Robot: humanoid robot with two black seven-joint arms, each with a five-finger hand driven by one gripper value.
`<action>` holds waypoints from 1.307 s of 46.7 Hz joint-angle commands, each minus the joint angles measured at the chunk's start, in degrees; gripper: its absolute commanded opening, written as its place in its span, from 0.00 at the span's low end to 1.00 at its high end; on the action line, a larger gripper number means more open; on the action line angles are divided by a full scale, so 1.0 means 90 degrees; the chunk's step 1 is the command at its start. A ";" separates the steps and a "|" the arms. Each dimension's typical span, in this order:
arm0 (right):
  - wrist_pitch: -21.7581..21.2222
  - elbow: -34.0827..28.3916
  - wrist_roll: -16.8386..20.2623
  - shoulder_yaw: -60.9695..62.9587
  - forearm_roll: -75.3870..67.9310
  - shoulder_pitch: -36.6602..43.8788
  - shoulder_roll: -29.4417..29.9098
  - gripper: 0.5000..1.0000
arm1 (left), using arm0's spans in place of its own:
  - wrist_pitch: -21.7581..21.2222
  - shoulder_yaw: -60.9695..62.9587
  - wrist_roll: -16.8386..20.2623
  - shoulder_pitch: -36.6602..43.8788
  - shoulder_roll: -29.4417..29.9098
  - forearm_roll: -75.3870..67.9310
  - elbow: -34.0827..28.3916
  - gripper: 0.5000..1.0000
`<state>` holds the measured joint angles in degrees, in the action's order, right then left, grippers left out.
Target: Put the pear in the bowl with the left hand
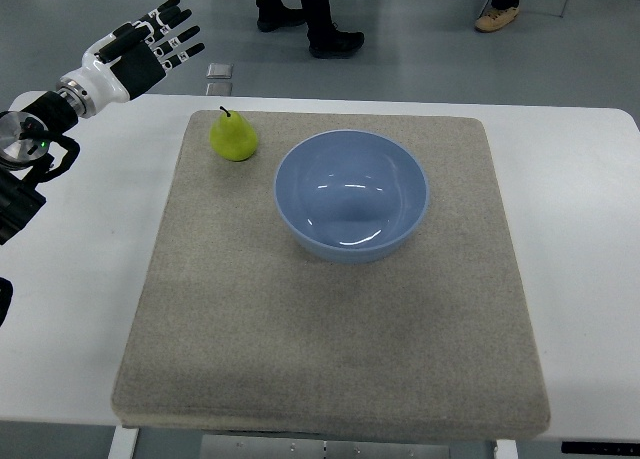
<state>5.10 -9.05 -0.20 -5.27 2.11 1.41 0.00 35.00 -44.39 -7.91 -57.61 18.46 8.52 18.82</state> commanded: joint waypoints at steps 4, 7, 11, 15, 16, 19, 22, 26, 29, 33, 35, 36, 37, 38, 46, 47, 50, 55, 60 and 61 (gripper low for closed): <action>0.0000 0.0000 0.0002 0.0000 0.0000 0.0000 0.0000 0.85 | 0.0000 0.0010 0.0000 0.0014 -0.0020 -0.0009 -0.0011 0.99; 0.0000 0.0000 0.0002 0.0000 0.0000 0.0000 0.0000 0.85 | 0.0000 0.0010 0.0000 0.0004 -0.0020 -0.0009 -0.0031 0.99; 0.0000 0.0000 -0.0007 0.0000 0.0000 0.0000 0.0000 0.85 | 0.0000 0.0010 0.0000 -0.0044 -0.0029 -0.0009 -0.0070 0.99; 0.0000 0.0000 0.0002 0.0000 0.0000 0.0000 0.0000 0.85 | 0.0000 0.0010 0.0000 -0.0093 -0.0029 -0.0009 -0.0109 0.99; 0.0000 0.0000 0.0002 0.0000 0.0000 0.0000 0.0000 0.85 | 0.0000 0.0010 0.0000 -0.0093 -0.0029 -0.0009 -0.0128 0.99; 0.0000 0.0000 0.0002 0.0000 0.0000 0.0000 0.0000 0.85 | 0.0000 0.0010 0.0000 -0.0191 -0.0029 -0.0009 -0.0226 0.99; 0.0000 0.0000 0.0002 0.0000 0.0000 0.0000 0.0000 0.85 | 0.0000 0.0010 0.0000 -0.0250 -0.0029 -0.0019 -0.0246 0.99; 0.0000 0.0000 -0.0007 0.0000 0.0000 0.0000 0.0000 0.85 | 0.0000 0.0020 0.0000 -0.0259 -0.0029 -0.0029 -0.0236 0.99; 0.0000 0.0000 0.0002 0.0000 0.0000 0.0000 0.0000 0.85 | 0.0000 0.0030 0.0009 -0.0289 -0.0029 -0.0029 -0.0226 0.99; 0.0000 0.0000 0.0002 0.0000 0.0000 0.0000 0.0000 0.85 | 0.0000 0.0020 0.0009 -0.0396 -0.0020 -0.0029 -0.0236 0.99; 0.0000 0.0000 0.0002 0.0000 0.0000 0.0000 0.0000 0.85 | 0.0000 0.0020 0.0009 -0.0425 -0.0020 -0.0029 -0.0236 0.99; 0.0000 0.0000 0.0002 0.0000 0.0000 0.0000 0.0000 0.85 | 0.0000 0.0029 0.0019 -0.0435 -0.0010 -0.0029 -0.0226 0.99; 0.0000 0.0000 0.0002 0.0000 0.0000 0.0000 0.0000 0.85 | 0.0000 0.0030 0.0009 -0.0445 0.0009 -0.0029 -0.0226 0.99; 0.0000 0.0000 0.0002 0.0000 0.0000 0.0000 0.0000 0.85 | 0.0000 0.0030 0.0009 -0.0445 0.0010 -0.0029 -0.0236 0.99; 0.0000 0.0000 -0.0007 0.0000 0.0000 0.0000 0.0000 0.85 | 0.0000 0.0312 0.0019 -0.0552 0.0068 -0.0272 -0.0236 0.99; 0.0000 0.0000 0.0002 0.0000 0.0000 0.0000 0.0000 0.85 | 0.0000 0.0371 0.0019 -0.0572 0.0068 -0.0360 -0.0236 0.99; 0.0000 0.0000 -0.0007 0.0000 0.0000 0.0000 0.0000 0.85 | 0.0000 0.0508 0.0048 -0.0650 0.0078 -0.0711 -0.0187 0.99; 0.0000 0.0000 -0.0007 0.0000 0.0000 0.0000 0.0000 0.85 | 0.0000 0.0537 0.0107 -0.0757 0.0088 -0.1657 -0.0167 0.99; 0.0000 0.0000 0.0002 0.0000 0.0000 0.0000 0.0000 0.85 | 0.0000 0.0537 0.0272 -0.0894 0.0107 -0.2751 -0.0158 0.99; 0.0000 0.0000 0.0002 0.0000 0.0000 0.0000 0.0000 0.85 | 0.0000 0.0547 0.0321 -0.0914 0.0107 -0.2966 -0.0158 0.99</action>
<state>5.10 -9.05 -0.21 -5.27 2.11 1.41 0.00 35.00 -39.49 -6.22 -65.14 19.35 -12.13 17.35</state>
